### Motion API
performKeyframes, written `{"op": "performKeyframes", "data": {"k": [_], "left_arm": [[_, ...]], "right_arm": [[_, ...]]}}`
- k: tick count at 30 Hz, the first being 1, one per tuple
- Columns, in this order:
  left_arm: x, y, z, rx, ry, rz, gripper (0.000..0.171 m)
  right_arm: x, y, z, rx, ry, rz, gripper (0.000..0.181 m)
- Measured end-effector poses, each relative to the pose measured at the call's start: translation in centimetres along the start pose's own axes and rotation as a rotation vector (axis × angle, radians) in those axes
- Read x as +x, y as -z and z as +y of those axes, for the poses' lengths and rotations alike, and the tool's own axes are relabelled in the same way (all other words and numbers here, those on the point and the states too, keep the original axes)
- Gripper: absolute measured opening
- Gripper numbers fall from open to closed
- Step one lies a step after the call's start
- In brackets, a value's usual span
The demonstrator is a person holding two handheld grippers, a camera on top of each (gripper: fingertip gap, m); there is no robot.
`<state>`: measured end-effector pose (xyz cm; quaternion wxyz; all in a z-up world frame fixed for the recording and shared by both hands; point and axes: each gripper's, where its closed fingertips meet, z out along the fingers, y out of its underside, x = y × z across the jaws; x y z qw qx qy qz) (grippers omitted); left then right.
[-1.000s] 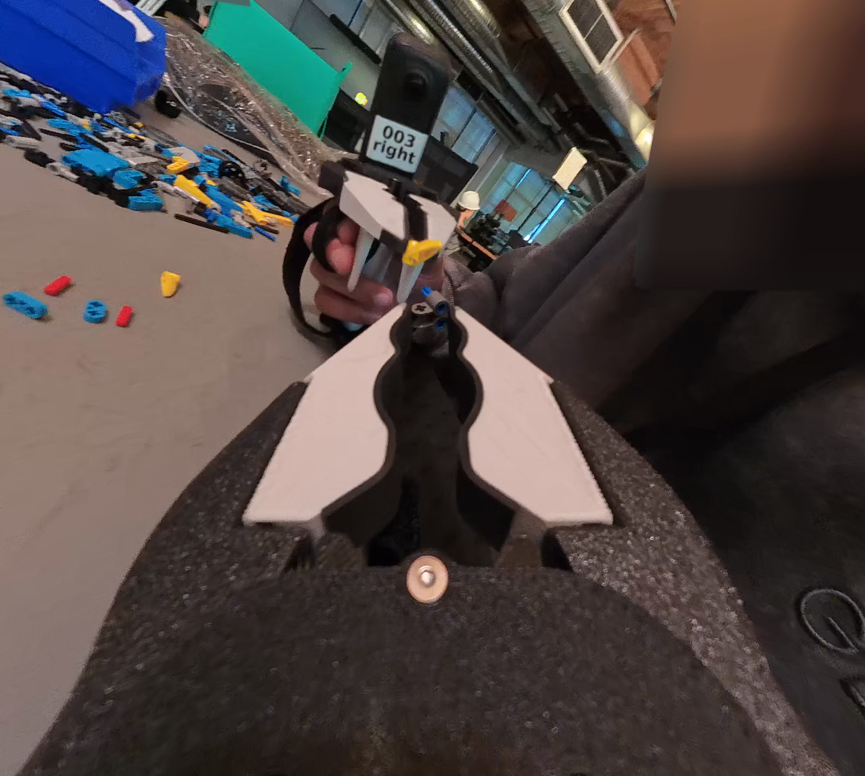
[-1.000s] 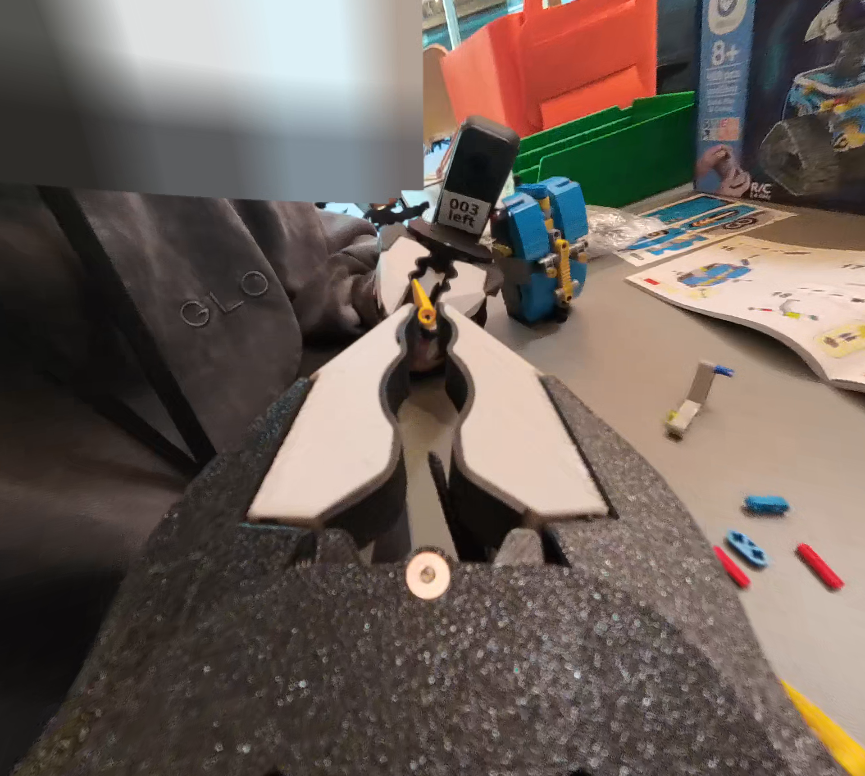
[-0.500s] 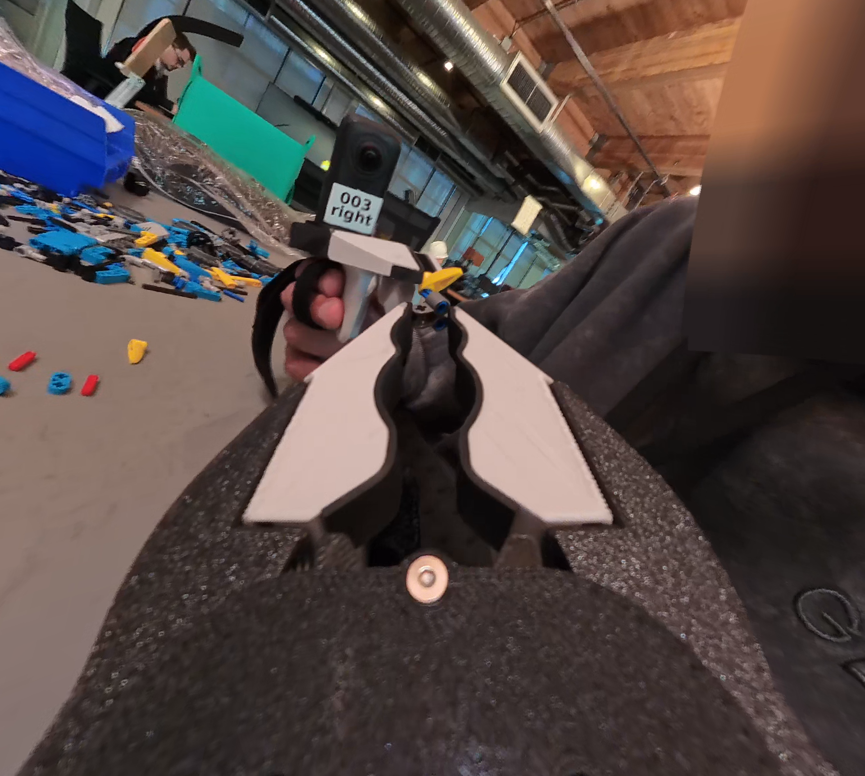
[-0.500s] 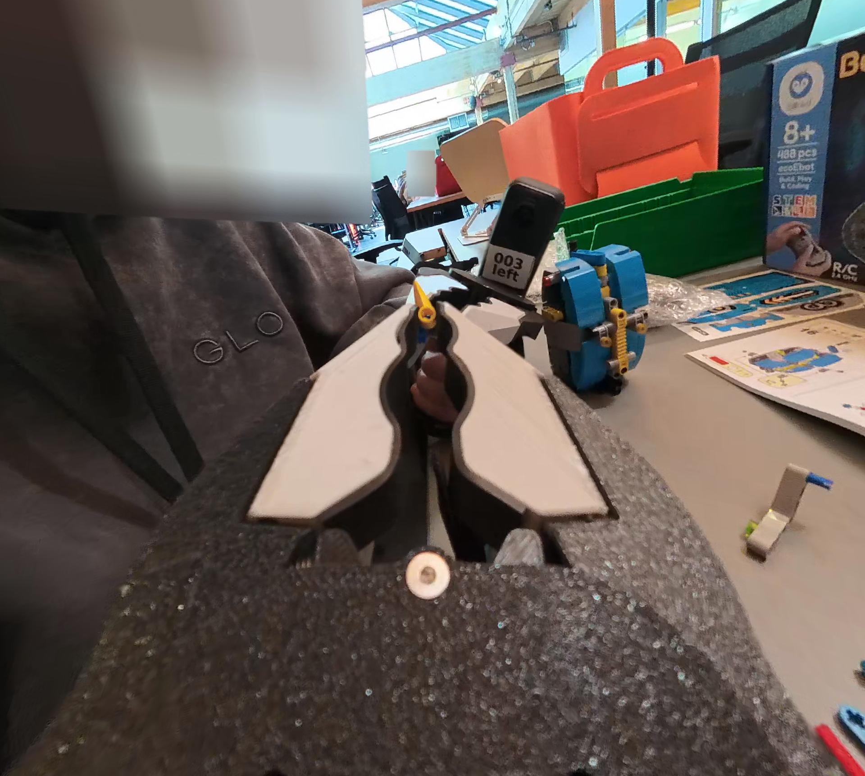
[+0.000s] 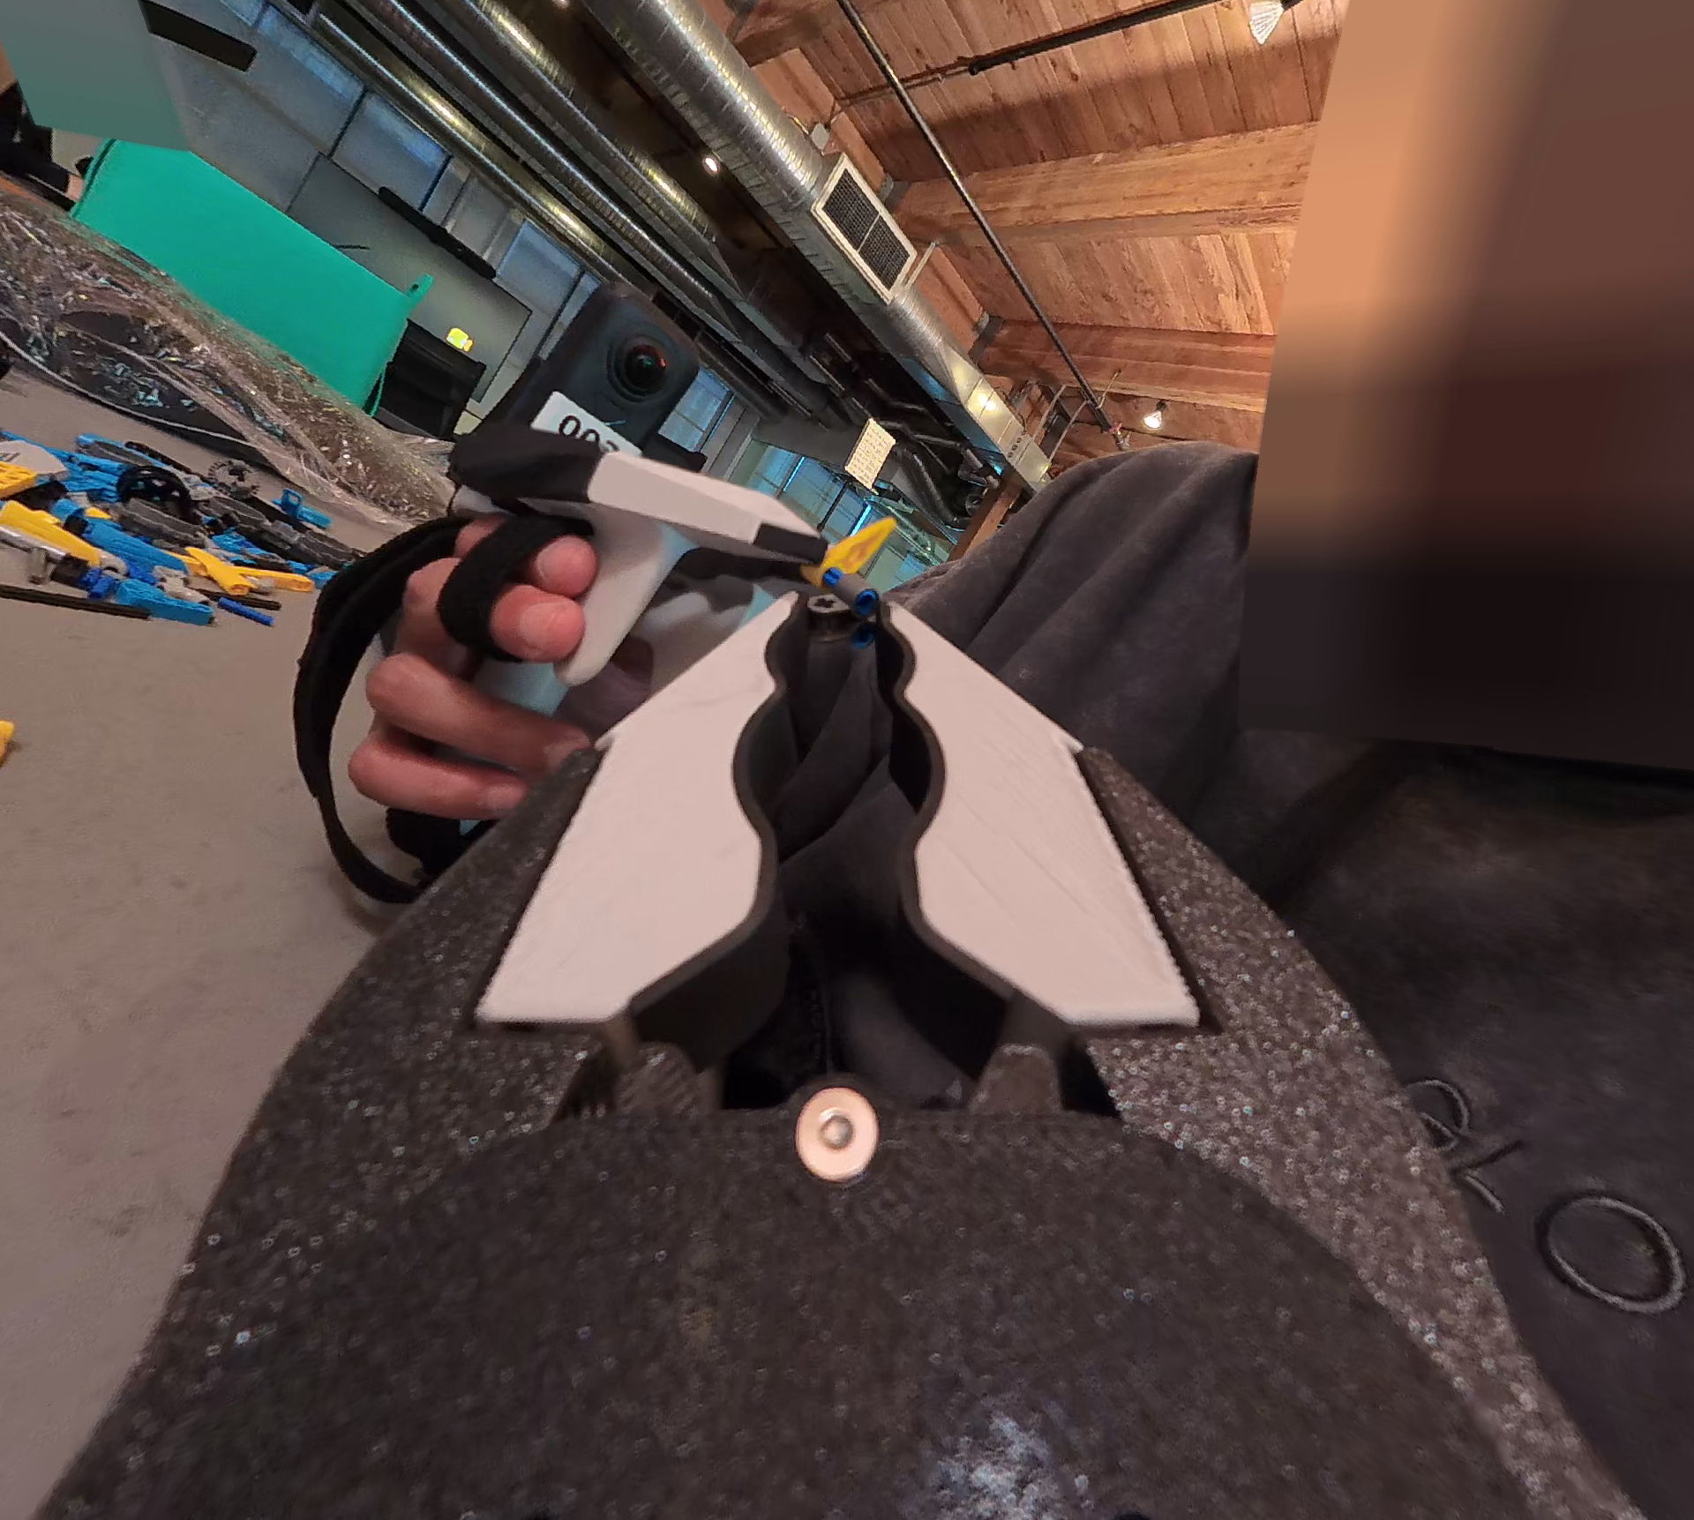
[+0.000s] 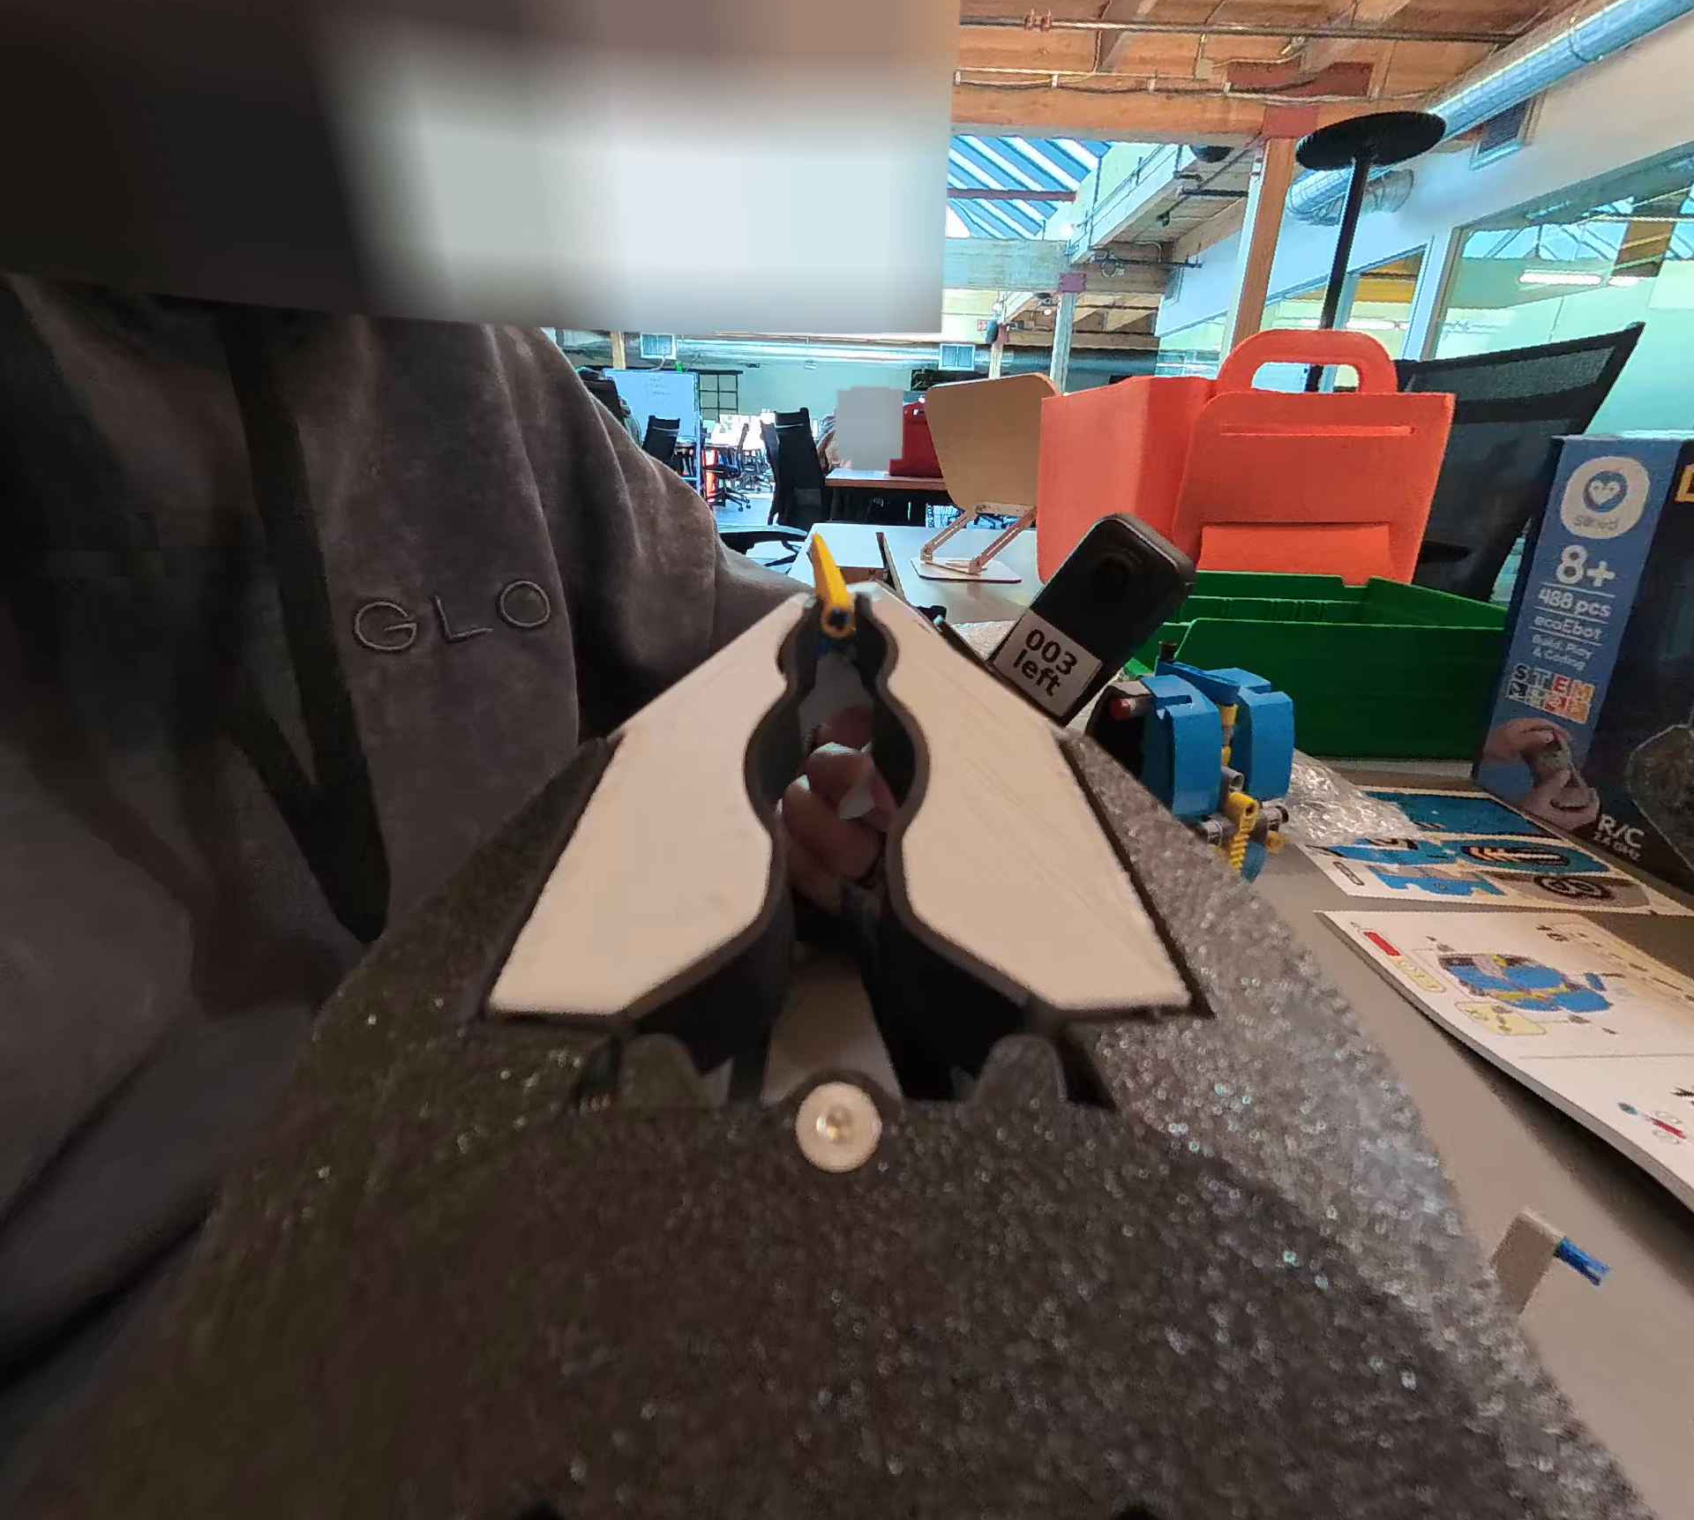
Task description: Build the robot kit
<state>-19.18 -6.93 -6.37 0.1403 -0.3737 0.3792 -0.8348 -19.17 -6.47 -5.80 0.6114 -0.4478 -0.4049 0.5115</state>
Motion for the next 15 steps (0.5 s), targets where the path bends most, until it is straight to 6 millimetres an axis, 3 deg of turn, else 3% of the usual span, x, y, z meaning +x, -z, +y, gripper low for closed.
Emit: {"op": "performKeyframes", "data": {"k": [6,15], "left_arm": [[-0.31,0.08,0.11,-0.01,-0.007,-0.021,0.013],[-0.37,-0.16,0.84,-0.052,-0.008,-0.025,0.013]], "right_arm": [[0.16,0.18,0.3,-0.033,0.017,0.019,0.006],[-0.56,0.44,0.83,-0.154,0.218,0.042,0.006]]}}
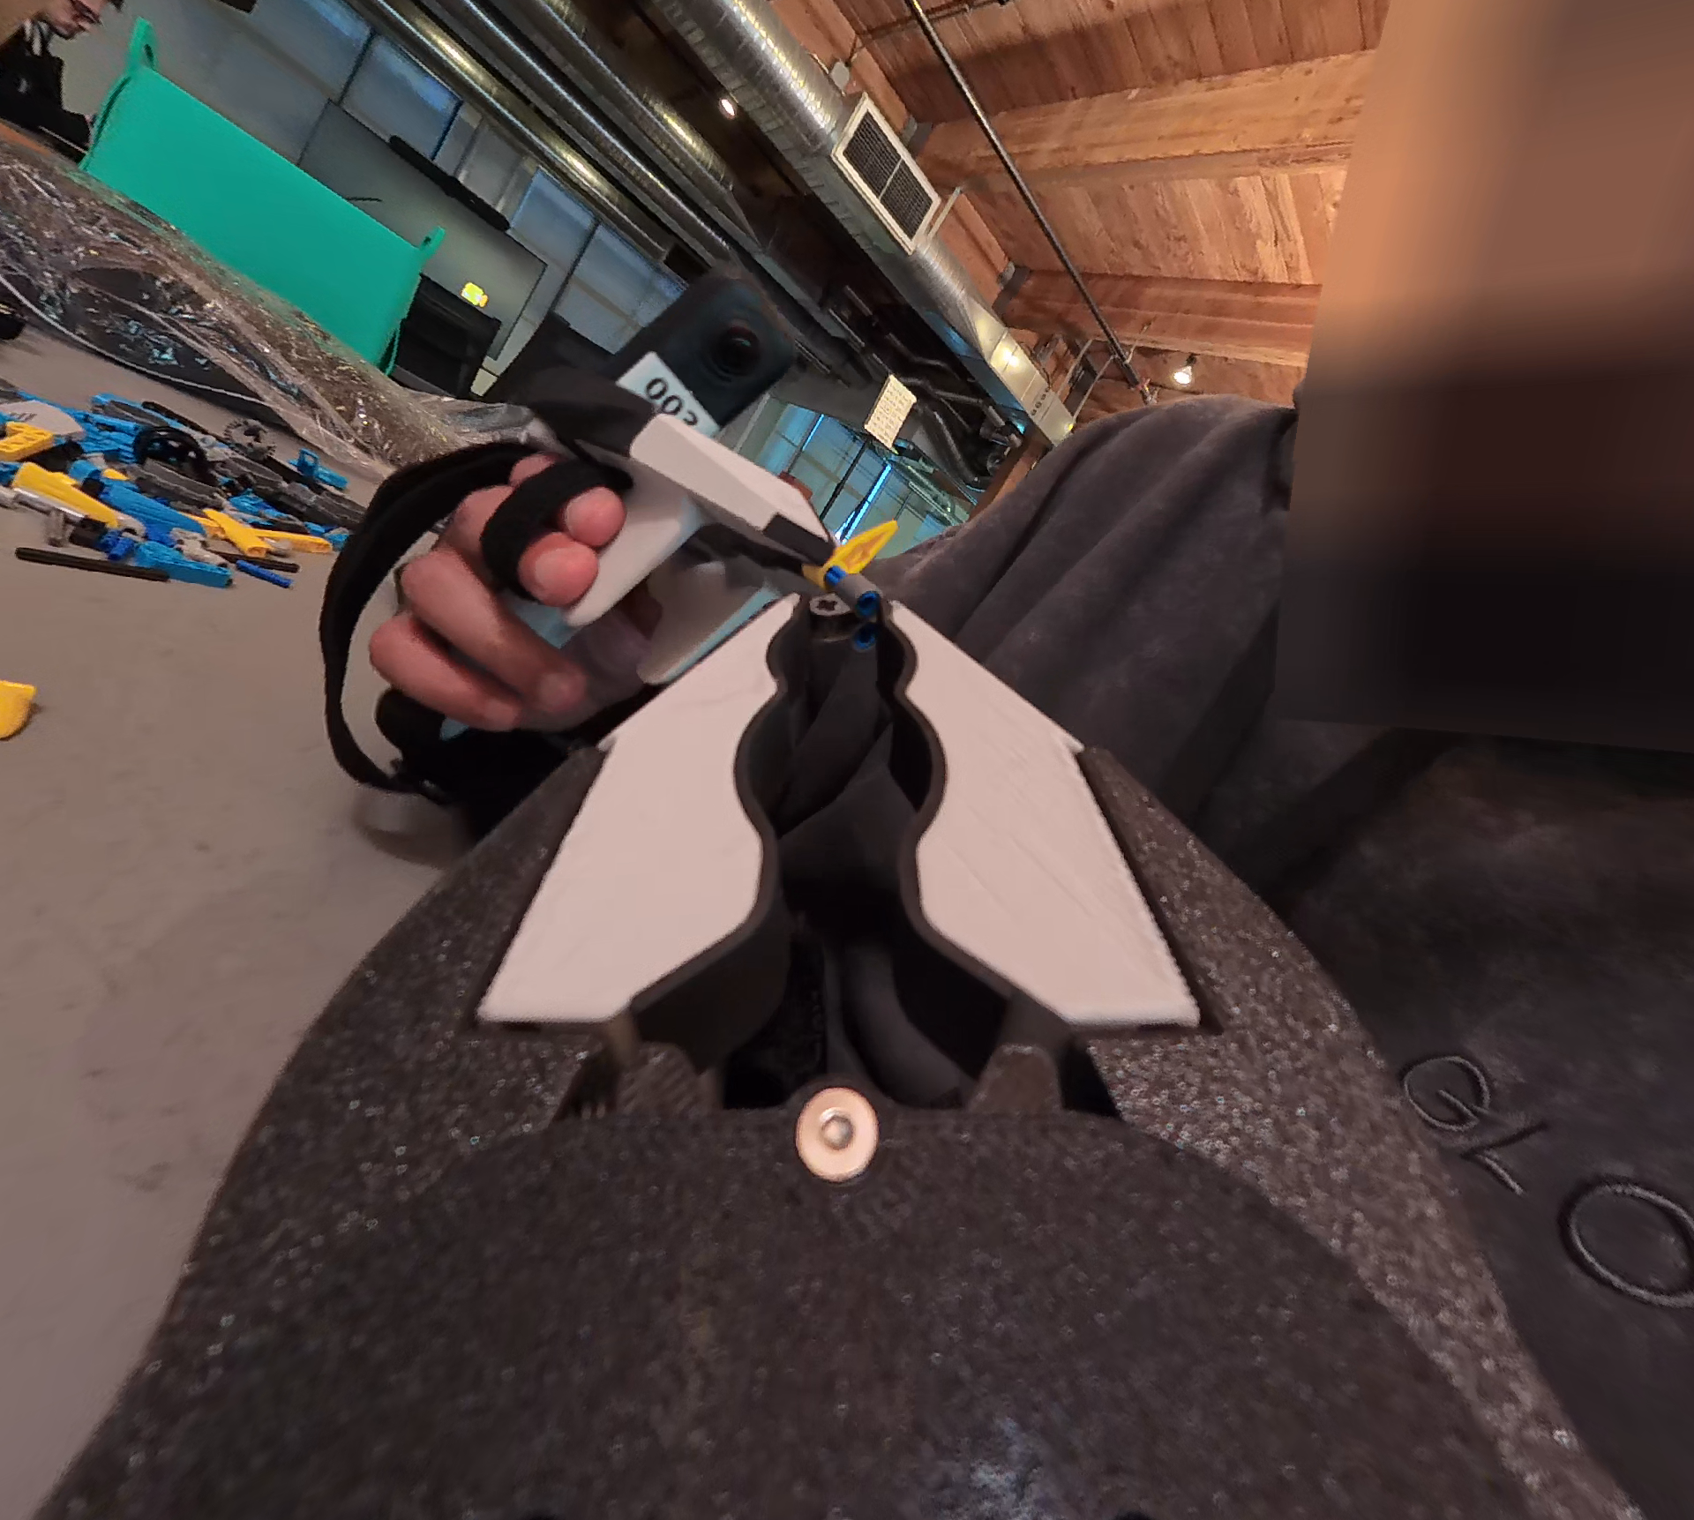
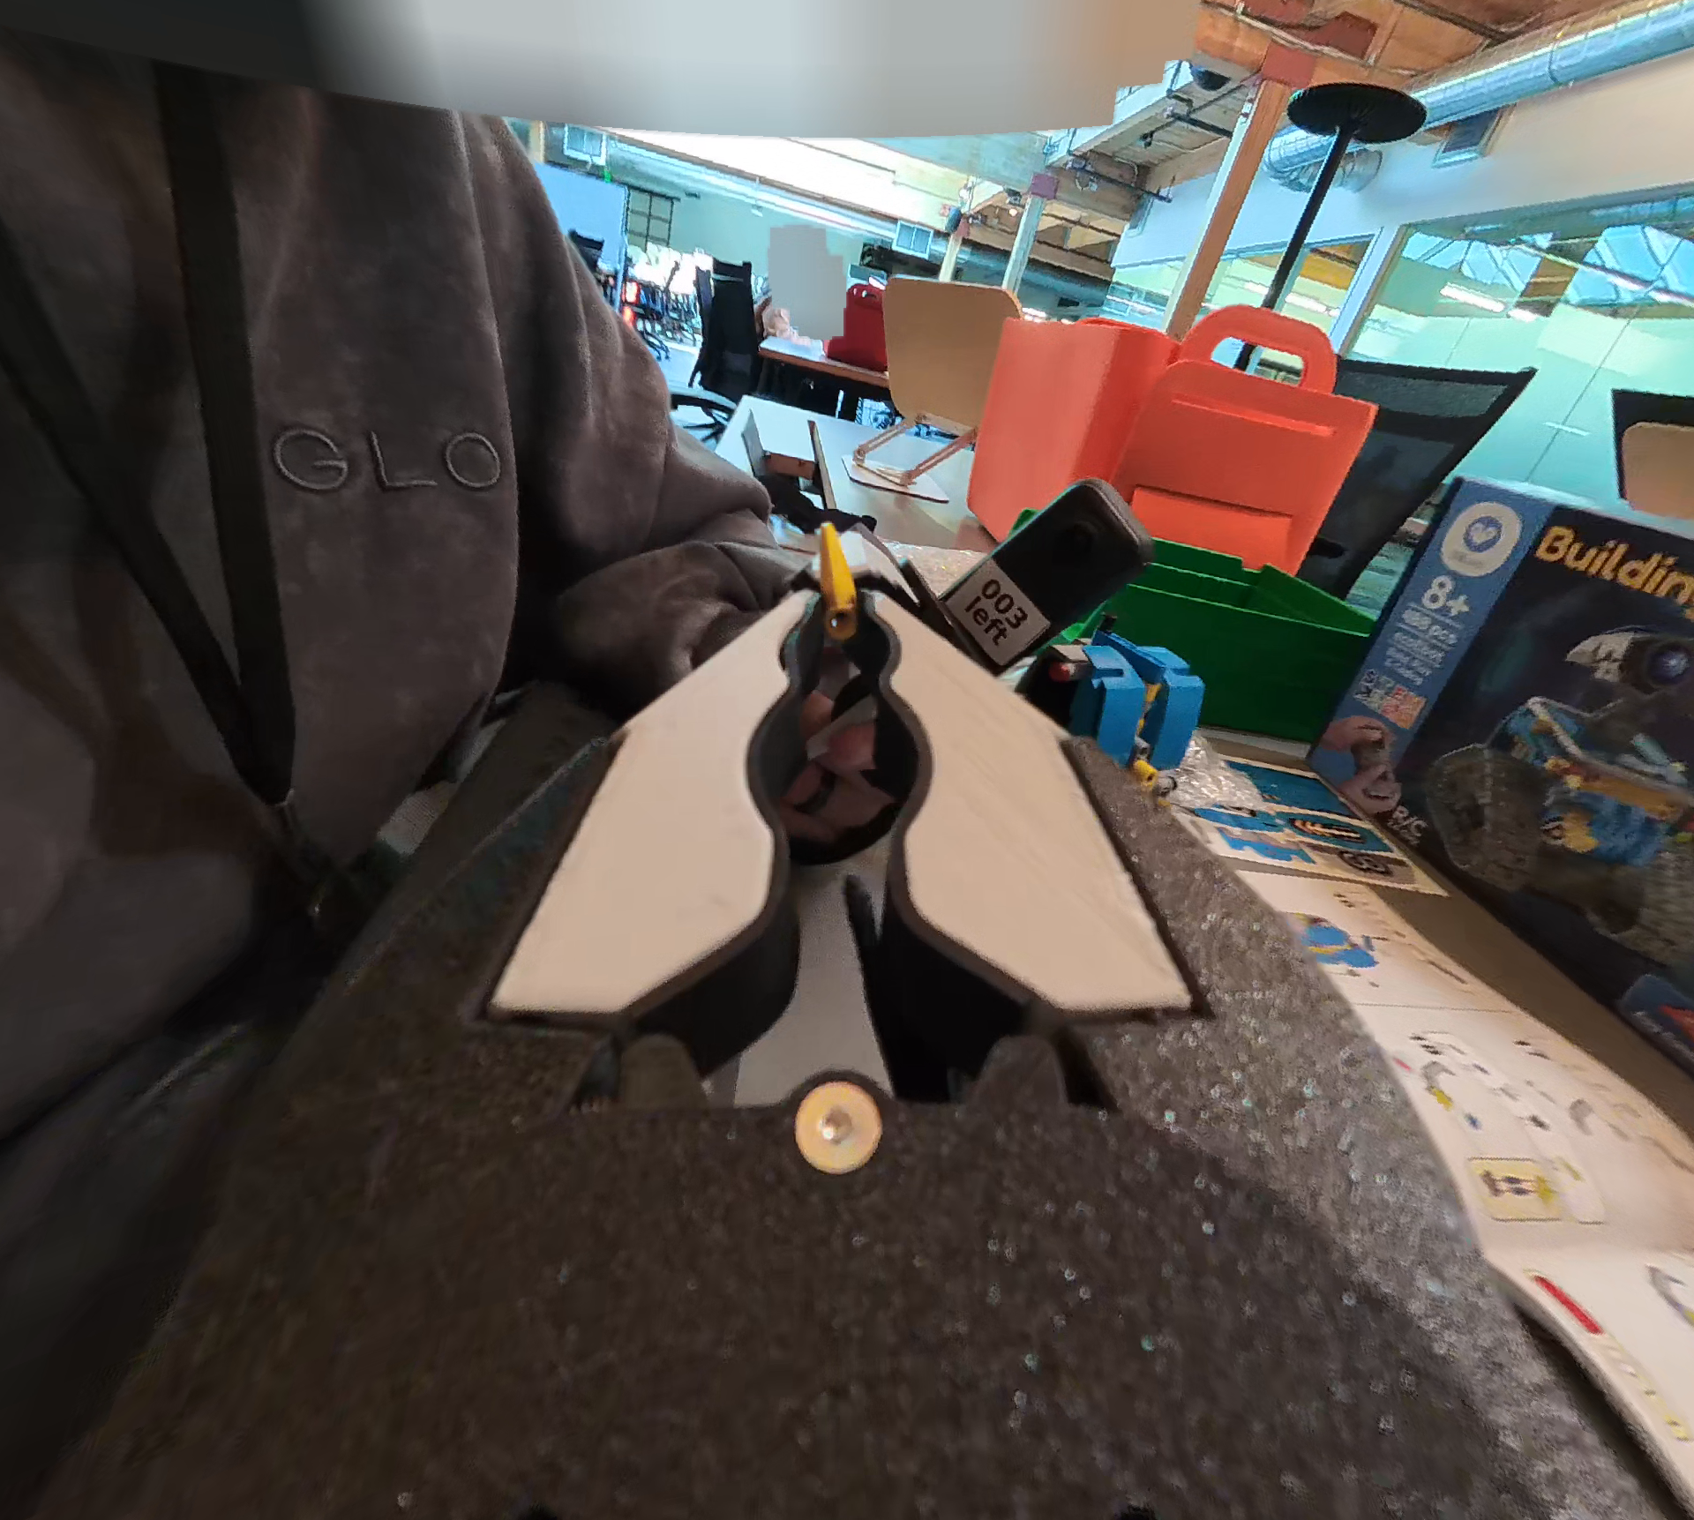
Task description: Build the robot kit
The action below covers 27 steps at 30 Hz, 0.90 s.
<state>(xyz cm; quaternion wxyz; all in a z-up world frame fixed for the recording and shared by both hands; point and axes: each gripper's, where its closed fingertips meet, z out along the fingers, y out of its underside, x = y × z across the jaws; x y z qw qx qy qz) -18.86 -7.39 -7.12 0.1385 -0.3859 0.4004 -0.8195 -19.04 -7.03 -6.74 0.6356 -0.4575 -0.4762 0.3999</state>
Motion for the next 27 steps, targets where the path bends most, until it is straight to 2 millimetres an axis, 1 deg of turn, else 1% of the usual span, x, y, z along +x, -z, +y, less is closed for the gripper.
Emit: {"op": "performKeyframes", "data": {"k": [4,6,10,12,14,17,20,21,23,27], "left_arm": [[0.1,-0.1,0.2,-0.012,0.006,0.008,0.012],[0.2,-0.2,0.5,-0.028,0.01,0.018,0.012],[0.5,-0.5,1.2,-0.068,0.022,0.043,0.011],[0.8,-0.8,1.6,-0.091,0.02,0.055,0.011],[0.9,-0.8,1.7,-0.098,0.029,0.064,0.011],[1.1,-1.1,2.3,-0.131,0.05,0.076,0.011],[1.5,-1.1,2.6,-0.145,0.09,0.118,0.01],[1.7,-1.1,2.6,-0.149,0.091,0.127,0.011],[1.7,-0.9,2.3,-0.129,0.094,0.131,0.011],[1.0,-0.4,1.2,-0.066,0.087,0.102,0.01]], "right_arm": [[-0.1,-0.1,-0.1,-0.056,0.091,0.019,0.006],[-0.4,-0.1,-0.1,-0.079,0.138,0.009,0.006],[-1.1,-0.1,-0.1,-0.112,0.138,-0.046,0.006],[-1.7,0.0,-0.1,-0.099,0.045,-0.107,0.006],[-1.8,0.0,-0.1,-0.073,0.015,-0.117,0.007],[-2.7,0.4,0.0,-0.043,-0.201,-0.229,0.007],[-3.8,0.3,0.6,-0.057,-0.255,-0.299,0.007],[-4.0,0.3,0.5,-0.055,-0.257,-0.311,0.007],[-3.7,0.0,0.4,-0.053,-0.201,-0.275,0.006],[-2.1,-0.1,0.5,-0.063,-0.062,-0.134,0.006]]}}
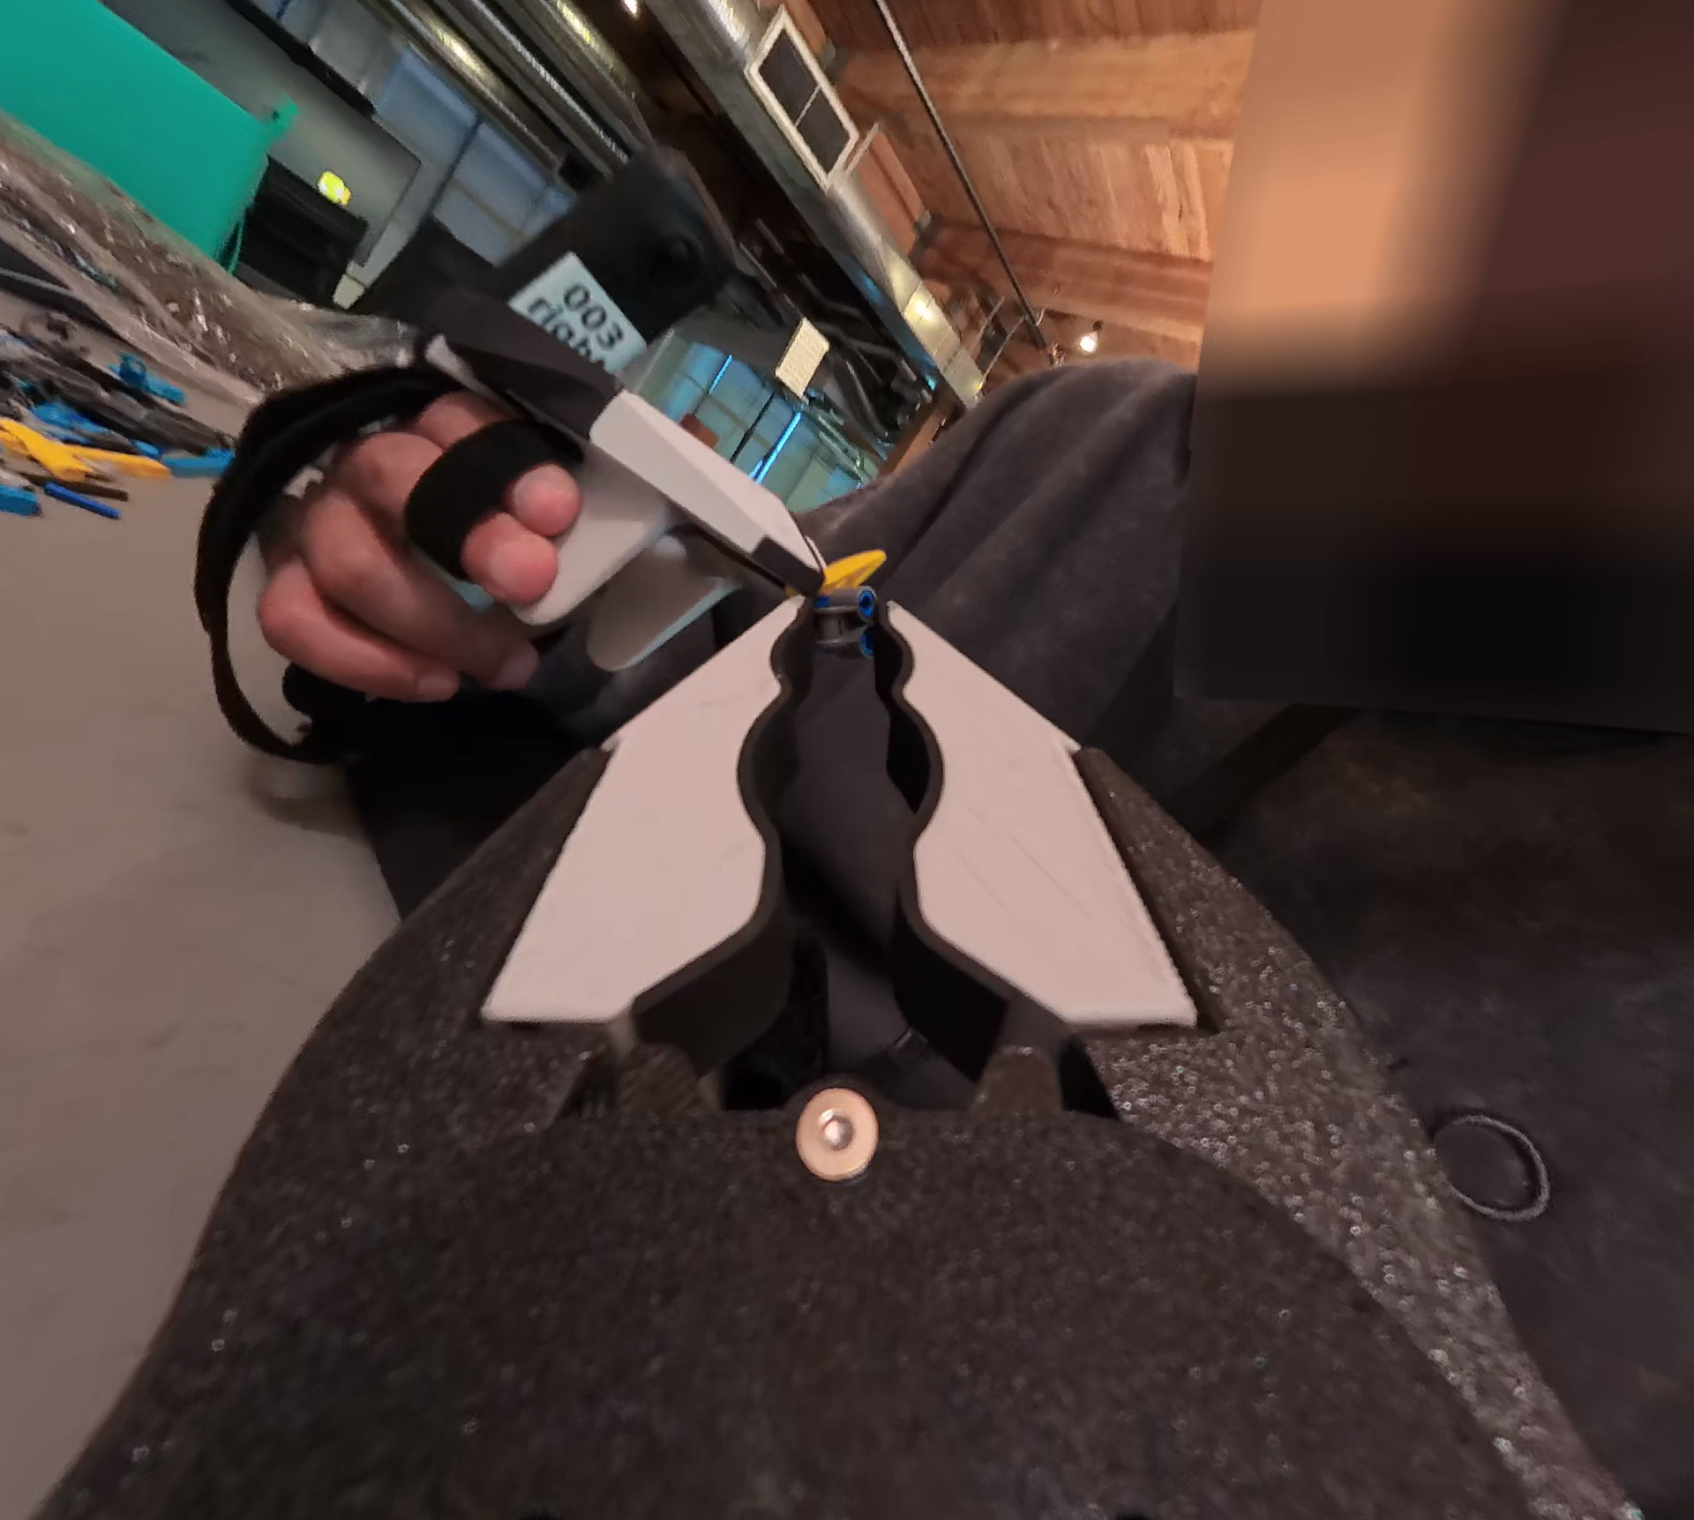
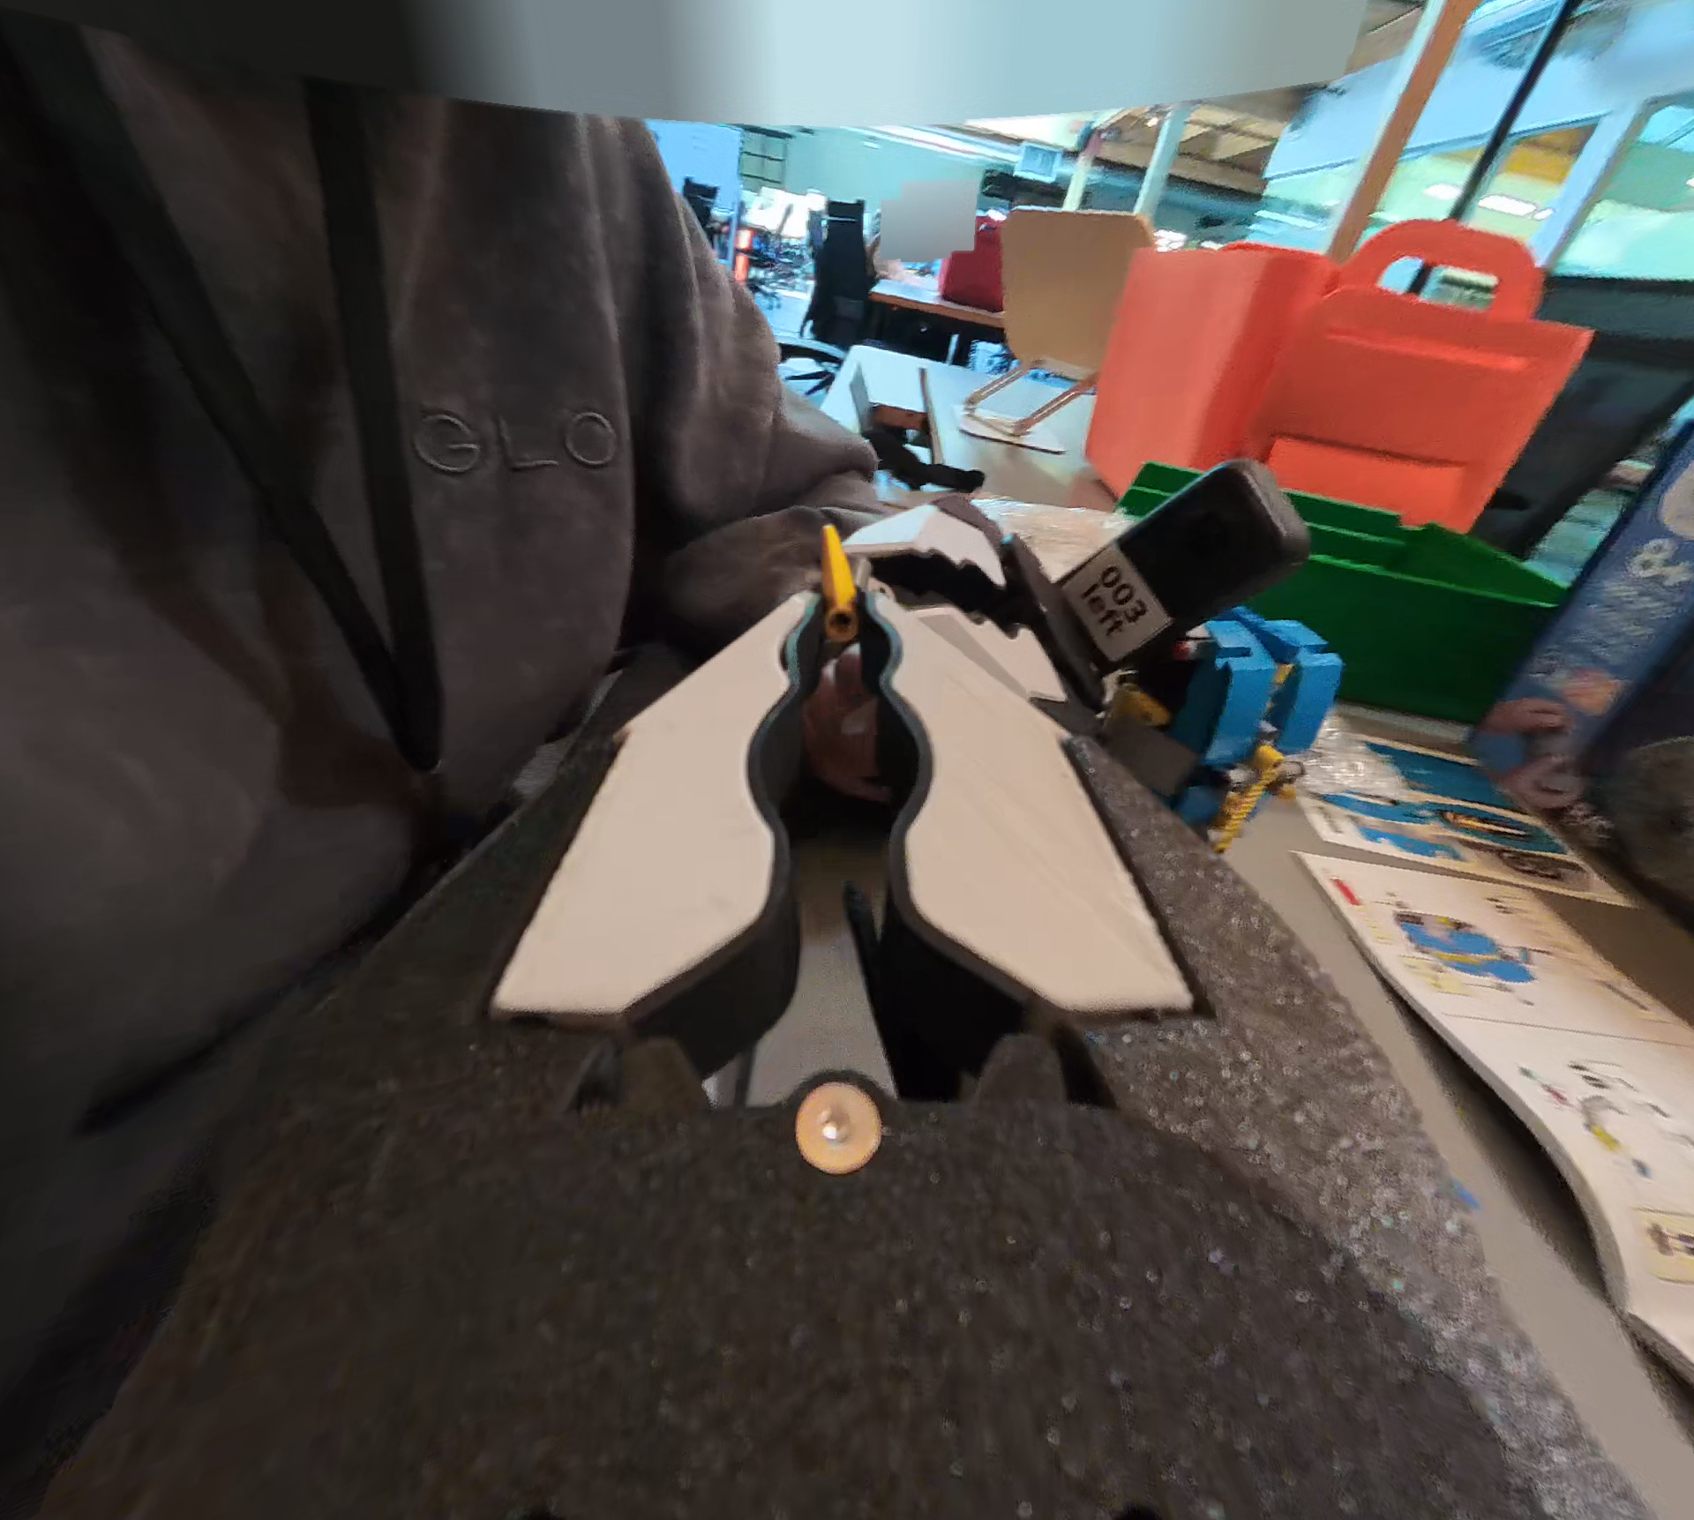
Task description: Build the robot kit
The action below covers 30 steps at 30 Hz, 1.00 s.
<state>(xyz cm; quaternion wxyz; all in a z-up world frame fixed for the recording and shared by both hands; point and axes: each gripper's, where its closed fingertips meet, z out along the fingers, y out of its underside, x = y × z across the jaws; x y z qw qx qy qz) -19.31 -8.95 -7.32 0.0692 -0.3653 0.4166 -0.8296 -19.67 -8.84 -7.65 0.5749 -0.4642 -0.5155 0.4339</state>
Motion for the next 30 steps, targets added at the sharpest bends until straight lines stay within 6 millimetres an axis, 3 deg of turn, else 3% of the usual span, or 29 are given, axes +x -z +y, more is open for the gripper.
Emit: {"op": "performKeyframes", "data": {"k": [4,9,12,14,18,22,24,26,28,30], "left_arm": [[0.1,0.3,-0.7,0.049,0.004,0.01,0.01],[1.0,0.0,-0.5,0.045,0.034,0.072,0.01],[1.9,-0.4,-0.1,0.027,-0.015,0.099,0.01],[1.9,-0.4,-0.3,0.041,-0.046,0.082,0.011],[0.8,-0.4,-0.4,0.034,-0.075,0.009,0.011],[-0.6,-0.2,0.0,-0.01,-0.115,-0.092,0.01],[-1.3,0.0,0.0,-0.021,-0.16,-0.158,0.01],[-2.0,0.1,0.6,-0.067,-0.248,-0.23,0.01],[-2.9,-0.2,1.8,-0.15,-0.368,-0.31,0.011],[-3.1,-0.6,3.1,-0.23,-0.468,-0.348,0.011]], "right_arm": [[1.1,-0.2,-0.5,0.05,0.037,0.118,0.006],[0.5,-0.6,-1.1,0.08,0.041,0.104,0.006],[-0.4,-1.0,-1.8,0.193,-0.167,-0.021,0.006],[-0.1,-0.9,-2.0,0.236,-0.211,-0.024,0.006],[0.6,-0.3,-1.4,0.186,-0.257,-0.023,0.006],[1.0,0.9,0.1,-0.007,-0.317,-0.017,0.007],[2.4,3.0,2.5,-0.202,-0.33,0.067,0.006],[3.3,5.9,7.4,-0.5,-0.32,0.162,0.007],[2.9,8.3,11.6,-0.746,-0.306,0.196,0.007],[2.1,9.4,13.8,-0.872,-0.282,0.193,0.007]]}}
